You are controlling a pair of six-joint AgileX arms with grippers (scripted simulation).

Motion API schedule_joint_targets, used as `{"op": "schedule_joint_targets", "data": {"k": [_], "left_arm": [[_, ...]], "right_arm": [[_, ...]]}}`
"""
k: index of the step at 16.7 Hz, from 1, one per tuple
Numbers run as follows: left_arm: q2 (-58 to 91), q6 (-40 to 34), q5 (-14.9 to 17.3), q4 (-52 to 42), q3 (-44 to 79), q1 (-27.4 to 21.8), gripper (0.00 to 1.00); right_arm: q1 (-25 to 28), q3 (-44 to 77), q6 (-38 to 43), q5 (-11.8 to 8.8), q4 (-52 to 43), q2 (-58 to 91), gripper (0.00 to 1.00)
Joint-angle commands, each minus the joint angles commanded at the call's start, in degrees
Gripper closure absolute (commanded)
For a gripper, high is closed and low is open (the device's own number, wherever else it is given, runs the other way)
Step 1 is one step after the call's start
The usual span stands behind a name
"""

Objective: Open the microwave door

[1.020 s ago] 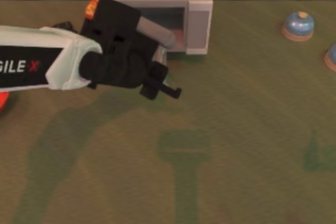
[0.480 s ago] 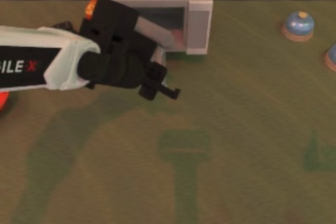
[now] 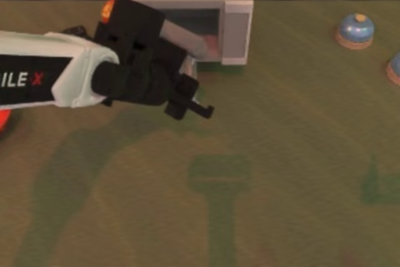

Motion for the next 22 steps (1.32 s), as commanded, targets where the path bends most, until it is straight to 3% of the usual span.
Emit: {"op": "schedule_joint_targets", "data": {"k": [9,22], "left_arm": [[0.0,0.0,0.0,0.0,0.0,0.0,1.0],[-1.22,4.26,3.5,-0.51,-1.47,1.8,1.0]], "right_arm": [[0.0,0.0,0.0,0.0,0.0,0.0,0.0],[0.0,0.0,0.0,0.0,0.0,0.0,0.0]]}}
